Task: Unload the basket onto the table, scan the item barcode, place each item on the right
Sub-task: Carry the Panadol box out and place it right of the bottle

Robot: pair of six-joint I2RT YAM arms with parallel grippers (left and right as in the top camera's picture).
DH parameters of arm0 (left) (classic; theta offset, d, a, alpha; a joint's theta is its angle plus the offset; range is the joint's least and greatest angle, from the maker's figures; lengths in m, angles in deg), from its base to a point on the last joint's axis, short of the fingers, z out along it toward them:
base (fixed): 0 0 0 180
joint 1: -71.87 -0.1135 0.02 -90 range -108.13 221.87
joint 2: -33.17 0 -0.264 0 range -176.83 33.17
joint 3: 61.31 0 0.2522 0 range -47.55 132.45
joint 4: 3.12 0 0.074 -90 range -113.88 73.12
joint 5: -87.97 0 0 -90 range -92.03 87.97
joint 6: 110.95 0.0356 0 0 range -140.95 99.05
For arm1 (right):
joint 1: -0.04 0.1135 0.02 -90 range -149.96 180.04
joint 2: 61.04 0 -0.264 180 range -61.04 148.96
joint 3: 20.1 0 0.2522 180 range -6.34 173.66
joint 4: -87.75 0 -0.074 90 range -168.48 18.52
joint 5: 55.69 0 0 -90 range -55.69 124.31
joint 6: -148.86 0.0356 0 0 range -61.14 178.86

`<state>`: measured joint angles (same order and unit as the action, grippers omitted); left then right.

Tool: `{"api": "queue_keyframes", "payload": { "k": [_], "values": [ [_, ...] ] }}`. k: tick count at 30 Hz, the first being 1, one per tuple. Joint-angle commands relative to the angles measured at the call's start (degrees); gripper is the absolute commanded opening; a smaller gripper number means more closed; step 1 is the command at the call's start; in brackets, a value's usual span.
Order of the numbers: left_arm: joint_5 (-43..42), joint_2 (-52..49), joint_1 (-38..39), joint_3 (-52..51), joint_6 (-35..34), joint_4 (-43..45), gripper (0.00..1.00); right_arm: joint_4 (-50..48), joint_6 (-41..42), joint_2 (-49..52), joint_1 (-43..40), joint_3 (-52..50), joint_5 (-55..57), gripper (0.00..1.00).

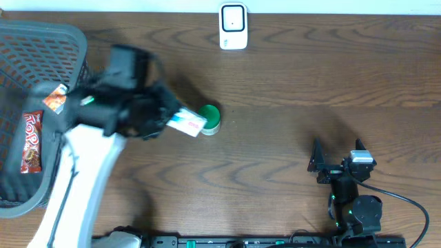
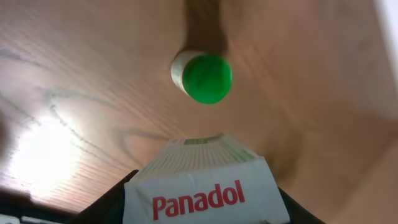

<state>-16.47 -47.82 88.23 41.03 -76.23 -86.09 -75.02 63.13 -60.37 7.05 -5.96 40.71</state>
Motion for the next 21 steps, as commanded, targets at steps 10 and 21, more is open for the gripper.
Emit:
{"api": "queue_keyframes", "payload": {
  "k": [10,21],
  "values": [
    [2.3,-23.7,19.1,-0.2,18.4,7.0,0.50,0.2,-0.5,-0.3,0.2,-0.1,0.2,0.99],
    [2.2,-29.3,24.0,-0.2,45.2,8.6,0.50,0.2,-0.5,-0.3,0.2,-0.1,0.2,0.99]
  ]
}}
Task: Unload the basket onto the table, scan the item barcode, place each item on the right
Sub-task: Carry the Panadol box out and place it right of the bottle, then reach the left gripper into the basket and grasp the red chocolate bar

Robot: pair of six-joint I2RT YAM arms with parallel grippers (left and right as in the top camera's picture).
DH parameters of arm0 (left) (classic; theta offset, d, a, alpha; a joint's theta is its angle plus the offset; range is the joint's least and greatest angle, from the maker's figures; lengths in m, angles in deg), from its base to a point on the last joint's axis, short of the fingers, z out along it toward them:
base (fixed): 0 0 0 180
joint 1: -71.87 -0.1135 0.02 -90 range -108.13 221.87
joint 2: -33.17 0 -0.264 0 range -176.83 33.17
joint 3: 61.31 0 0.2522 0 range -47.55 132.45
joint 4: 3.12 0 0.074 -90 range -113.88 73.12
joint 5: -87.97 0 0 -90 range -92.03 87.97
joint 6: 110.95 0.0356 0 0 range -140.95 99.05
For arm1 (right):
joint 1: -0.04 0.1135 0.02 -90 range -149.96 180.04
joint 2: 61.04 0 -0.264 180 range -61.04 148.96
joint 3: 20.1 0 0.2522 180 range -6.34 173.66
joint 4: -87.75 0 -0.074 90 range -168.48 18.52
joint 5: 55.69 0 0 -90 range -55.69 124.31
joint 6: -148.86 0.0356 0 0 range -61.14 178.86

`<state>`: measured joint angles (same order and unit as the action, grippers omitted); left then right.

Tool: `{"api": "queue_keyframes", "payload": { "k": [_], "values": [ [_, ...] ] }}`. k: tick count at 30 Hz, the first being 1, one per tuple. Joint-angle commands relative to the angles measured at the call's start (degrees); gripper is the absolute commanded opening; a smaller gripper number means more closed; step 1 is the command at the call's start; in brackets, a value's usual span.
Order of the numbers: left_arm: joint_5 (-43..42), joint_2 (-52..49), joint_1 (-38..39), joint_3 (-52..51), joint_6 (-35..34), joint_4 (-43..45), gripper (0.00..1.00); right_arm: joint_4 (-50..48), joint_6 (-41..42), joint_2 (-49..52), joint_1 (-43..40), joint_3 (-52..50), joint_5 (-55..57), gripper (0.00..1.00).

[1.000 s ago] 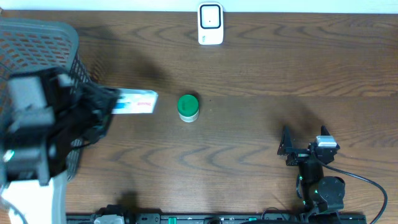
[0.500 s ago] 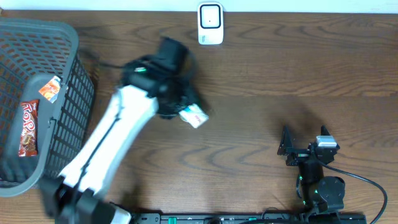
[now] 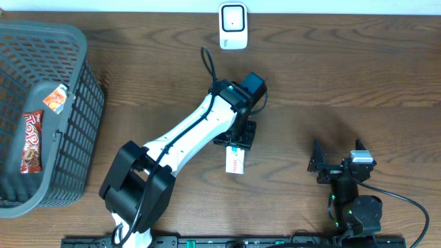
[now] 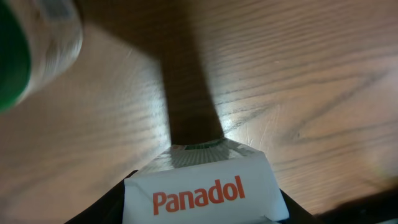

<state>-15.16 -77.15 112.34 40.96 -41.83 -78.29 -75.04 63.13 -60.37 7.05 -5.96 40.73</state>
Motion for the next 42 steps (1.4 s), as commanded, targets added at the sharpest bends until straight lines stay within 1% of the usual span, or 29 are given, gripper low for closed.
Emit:
{"api": "queue_keyframes", "payload": {
  "k": [1,5,8,10,13,14,16,17,21,24,26,28,31,34,36,38,39,42],
  "values": [
    [0.9,0.1,-0.1,-0.1,11.8,1.5,0.50,0.2,-0.5,-0.3,0.2,-0.1,0.2,0.99],
    [-1.6,0.1,0.1,-0.1,13.9,5.5,0.49,0.2,-0.5,-0.3,0.2,-0.1,0.2,0.99],
    [-3.8,0.1,1.3,-0.1,18.6,7.2,0.51,0.2,-0.5,-0.3,0.2,-0.1,0.2,0.99],
    [-4.0,0.1,2.7,-0.1,22.2,7.5,0.58,0.2,-0.5,-0.3,0.2,-0.1,0.2,0.99],
    [-3.7,0.1,5.6,-0.1,27.8,6.4,0.77,0.2,-0.5,-0.3,0.2,-0.1,0.2,0.99],
    [-3.1,0.1,6.2,-0.1,28.4,6.1,0.78,0.2,-0.5,-0.3,0.2,-0.1,0.2,0.99],
    [0.6,0.1,7.8,-0.1,28.4,5.2,0.83,0.2,-0.5,-0.3,0.2,-0.1,0.2,0.99],
    [3.6,0.1,8.6,-0.1,28.3,4.6,0.84,0.2,-0.5,-0.3,0.2,-0.1,0.2,0.99],
    [11.1,1.1,10.4,-0.1,26.9,1.6,0.84,0.2,-0.5,-0.3,0.2,-0.1,0.2,0.99],
    [14.8,3.4,10.2,0.0,24.8,-0.8,0.84,0.2,-0.5,-0.3,0.2,-0.1,0.2,0.99],
    [18.9,5.9,9.6,0.0,21.9,-2.1,0.84,0.2,-0.5,-0.3,0.2,-0.1,0.2,0.99],
    [20.5,8.5,8.7,0.0,21.7,-3.7,0.84,0.2,-0.5,-0.3,0.2,-0.1,0.2,0.99],
    [21.7,13.9,6.4,0.0,20.9,-6.6,0.85,0.2,-0.5,-0.3,0.2,-0.1,0.2,0.99],
    [26.0,20.7,2.4,0.1,14.4,-6.9,0.86,0.2,-0.5,-0.3,0.2,-0.1,0.2,0.99],
    [29.9,25.8,-1.6,1.0,9.9,-6.9,0.95,0.2,-0.5,-0.3,0.2,-0.1,0.2,0.99],
    [31.3,30.9,-6.7,2.8,8.0,-6.9,1.00,0.2,-0.5,-0.3,0.2,-0.1,0.2,0.99],
    [31.5,33.1,-9.6,3.9,7.0,-6.7,0.98,0.2,-0.5,-0.3,0.2,-0.1,0.2,0.99],
    [31.4,39.8,-20.9,7.3,4.0,-6.2,0.98,0.2,-0.5,-0.3,0.2,-0.1,0.2,0.99]
  ]
}}
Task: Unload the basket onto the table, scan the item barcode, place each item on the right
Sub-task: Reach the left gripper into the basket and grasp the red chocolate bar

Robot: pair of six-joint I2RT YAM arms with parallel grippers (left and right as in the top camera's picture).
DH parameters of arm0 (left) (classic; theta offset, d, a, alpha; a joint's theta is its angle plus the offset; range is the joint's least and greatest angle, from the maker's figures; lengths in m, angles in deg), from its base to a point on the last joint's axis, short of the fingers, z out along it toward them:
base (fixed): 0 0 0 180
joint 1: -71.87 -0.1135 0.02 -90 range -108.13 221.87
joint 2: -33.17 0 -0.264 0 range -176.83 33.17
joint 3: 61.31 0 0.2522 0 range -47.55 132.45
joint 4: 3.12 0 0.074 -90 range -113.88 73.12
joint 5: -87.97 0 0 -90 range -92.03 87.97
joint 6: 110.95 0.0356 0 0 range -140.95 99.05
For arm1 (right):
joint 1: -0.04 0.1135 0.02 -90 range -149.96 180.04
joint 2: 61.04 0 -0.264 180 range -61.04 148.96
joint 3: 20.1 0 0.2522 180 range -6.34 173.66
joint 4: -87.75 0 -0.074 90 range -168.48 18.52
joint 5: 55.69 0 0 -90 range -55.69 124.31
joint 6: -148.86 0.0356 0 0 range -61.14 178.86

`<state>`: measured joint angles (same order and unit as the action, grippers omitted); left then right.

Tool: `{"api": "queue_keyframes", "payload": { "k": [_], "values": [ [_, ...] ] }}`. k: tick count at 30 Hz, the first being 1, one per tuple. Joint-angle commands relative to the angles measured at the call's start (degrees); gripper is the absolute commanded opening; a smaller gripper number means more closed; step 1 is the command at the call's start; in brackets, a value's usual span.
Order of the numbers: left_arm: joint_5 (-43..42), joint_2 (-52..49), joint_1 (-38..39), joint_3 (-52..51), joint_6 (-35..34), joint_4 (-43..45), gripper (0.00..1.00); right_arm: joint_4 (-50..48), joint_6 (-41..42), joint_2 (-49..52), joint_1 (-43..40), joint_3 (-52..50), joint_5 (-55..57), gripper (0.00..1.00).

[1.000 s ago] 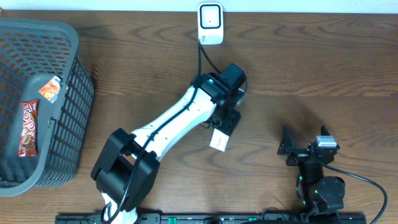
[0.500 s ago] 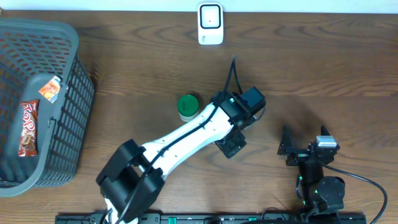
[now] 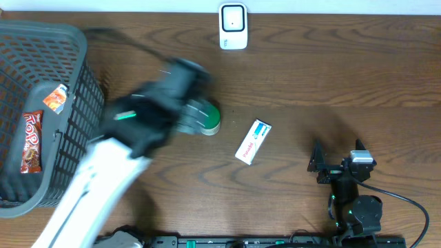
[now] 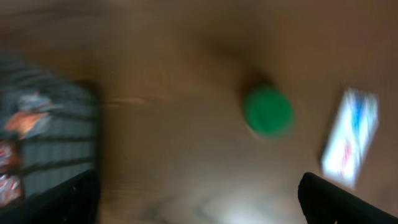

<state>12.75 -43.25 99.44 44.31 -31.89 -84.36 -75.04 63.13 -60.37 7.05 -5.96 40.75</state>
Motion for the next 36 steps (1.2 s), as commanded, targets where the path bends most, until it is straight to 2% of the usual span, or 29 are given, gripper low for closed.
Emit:
{"api": "queue_keyframes", "payload": {
  "k": [1,3,4,6,9,11,14,17,21,26,30,36],
  "values": [
    [3.5,7.5,-11.9,5.0,-6.4,0.0,0.98,0.2,-0.5,-0.3,0.2,-0.1,0.2,0.99],
    [3.2,10.2,-20.7,6.8,-6.6,0.3,0.98,0.2,-0.5,-0.3,0.2,-0.1,0.2,0.99],
    [2.3,11.6,-29.2,8.1,-6.5,0.3,0.98,0.2,-0.5,-0.3,0.2,-0.1,0.2,0.99],
    [-0.6,11.7,-38.2,8.6,-6.8,0.3,0.98,0.2,-0.5,-0.3,0.2,-0.1,0.2,0.99],
    [-2.5,9.2,-51.0,8.5,-11.1,-1.1,0.98,0.2,-0.5,-0.3,0.2,-0.1,0.2,0.99],
    [-2.5,5.9,-58.4,8.2,-14.2,-1.9,0.98,0.2,-0.5,-0.3,0.3,-0.1,0.2,0.99],
    [-3.9,0.0,-65.1,7.3,-14.5,-2.3,0.98,0.2,-0.5,-0.3,0.8,-0.1,0.2,0.99],
    [-5.6,-6.6,-67.4,6.3,-13.9,-3.0,0.98,0.2,-0.5,-0.3,1.4,-0.1,0.2,0.99],
    [-4.1,-15.4,-67.4,4.3,-7.7,0.6,0.98,0.2,-0.5,-0.3,2.4,-0.1,0.2,0.99],
    [3.5,-26.1,-67.4,3.9,-4.4,2.5,1.00,0.2,-0.5,-0.3,4.2,-0.1,0.2,0.99],
    [4.2,-33.7,-67.4,3.9,-0.2,4.7,0.92,0.2,-0.5,-0.3,5.2,-0.1,0.2,0.99],
    [5.3,-43.4,-66.1,3.9,5.4,8.6,0.91,0.2,-0.5,-0.3,5.3,-0.1,0.2,0.99]
  ]
}}
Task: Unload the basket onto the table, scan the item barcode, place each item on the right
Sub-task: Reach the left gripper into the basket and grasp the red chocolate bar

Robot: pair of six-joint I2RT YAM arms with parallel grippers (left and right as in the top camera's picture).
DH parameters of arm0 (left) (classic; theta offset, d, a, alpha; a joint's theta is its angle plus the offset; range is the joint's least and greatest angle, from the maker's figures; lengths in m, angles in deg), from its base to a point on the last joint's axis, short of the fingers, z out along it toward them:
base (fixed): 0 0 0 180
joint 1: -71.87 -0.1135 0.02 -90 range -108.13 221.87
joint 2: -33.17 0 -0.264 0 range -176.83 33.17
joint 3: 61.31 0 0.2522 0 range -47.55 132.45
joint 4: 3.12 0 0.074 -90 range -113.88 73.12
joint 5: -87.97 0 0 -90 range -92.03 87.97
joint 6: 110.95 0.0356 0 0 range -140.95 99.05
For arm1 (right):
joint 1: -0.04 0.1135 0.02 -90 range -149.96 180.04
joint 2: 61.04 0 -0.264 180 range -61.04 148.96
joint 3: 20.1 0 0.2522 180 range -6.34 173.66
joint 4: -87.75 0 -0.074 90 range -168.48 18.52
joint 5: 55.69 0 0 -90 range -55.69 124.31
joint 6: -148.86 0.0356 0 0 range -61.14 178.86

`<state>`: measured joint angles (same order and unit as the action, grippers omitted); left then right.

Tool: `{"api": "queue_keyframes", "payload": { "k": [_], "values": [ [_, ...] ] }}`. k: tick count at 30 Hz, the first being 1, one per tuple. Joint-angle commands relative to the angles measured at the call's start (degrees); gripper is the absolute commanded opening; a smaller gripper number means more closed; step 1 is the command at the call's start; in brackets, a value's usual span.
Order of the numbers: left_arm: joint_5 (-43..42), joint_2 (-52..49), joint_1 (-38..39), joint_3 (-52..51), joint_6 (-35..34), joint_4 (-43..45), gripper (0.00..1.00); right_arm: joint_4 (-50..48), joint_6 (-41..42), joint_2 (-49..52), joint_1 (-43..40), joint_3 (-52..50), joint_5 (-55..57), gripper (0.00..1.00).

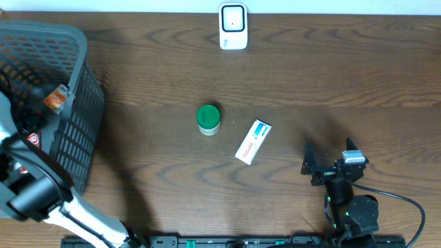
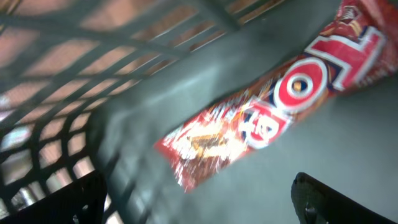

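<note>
My left gripper (image 2: pixel 199 208) is open inside the grey basket (image 1: pixel 83 131) at the table's left, with nothing between its fingers. Just ahead of it a red "Top" snack bar (image 2: pixel 273 106) lies on the basket floor. An orange packet (image 1: pixel 55 100) lies further back in the basket. The white Panadol box (image 1: pixel 253 141) lies flat on the table, right of the green-capped bottle (image 1: pixel 208 118). The white scanner (image 1: pixel 233 26) stands at the far edge. My right gripper (image 1: pixel 318 162) rests near the front right, away from all of these.
The basket's mesh wall (image 2: pixel 93 56) rises close on the left gripper's left side. My left arm (image 1: pixel 41 196) reaches in over the basket's front rim. Wooden table (image 1: pixel 344 76) stretches between the scanner and the right arm.
My left gripper, open over the table left of the green-capped bottle, is now down inside the basket over the red snack bar. The Panadol box and the bottle stayed put.
My left gripper was shut on the Panadol box beside the green-capped bottle. Then it held the box over the table's middle, right of the bottle. Later the box lay on the table and the gripper was open to the left. Now it is in the basket.
</note>
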<state>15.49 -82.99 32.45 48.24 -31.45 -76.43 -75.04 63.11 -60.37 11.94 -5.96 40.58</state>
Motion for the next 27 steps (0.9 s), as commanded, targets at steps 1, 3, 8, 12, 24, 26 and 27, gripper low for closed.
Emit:
{"api": "queue_keyframes", "payload": {
  "k": [1,3,8,12,24,26,27],
  "values": [
    [3.5,-4.7,1.0,0.0,5.7,1.1,0.91,0.2,-0.5,-0.3,0.4,-0.1,0.3,0.99],
    [3.8,-5.9,1.0,0.0,7.2,2.0,0.91,0.2,-0.5,-0.3,0.4,-0.1,0.3,0.99],
    [2.3,-8.9,1.0,-0.1,8.4,4.1,0.91,0.2,-0.5,-0.3,0.4,-0.1,0.3,0.99],
    [0.5,-10.7,1.0,-1.2,8.4,5.7,0.92,0.2,-0.5,-0.3,0.4,-0.1,0.3,0.99],
    [-3.2,-17.5,1.1,-4.8,8.1,6.8,0.15,0.2,-0.5,-0.3,0.4,-0.1,0.3,0.99],
    [-3.2,-17.3,1.1,-4.7,7.8,6.5,0.08,0.2,-0.5,-0.3,0.4,-0.1,0.3,0.99],
    [-3.2,-16.9,1.1,-4.7,7.7,6.2,0.07,0.2,-0.5,-0.3,0.4,-0.1,0.3,0.99]
  ]
}}
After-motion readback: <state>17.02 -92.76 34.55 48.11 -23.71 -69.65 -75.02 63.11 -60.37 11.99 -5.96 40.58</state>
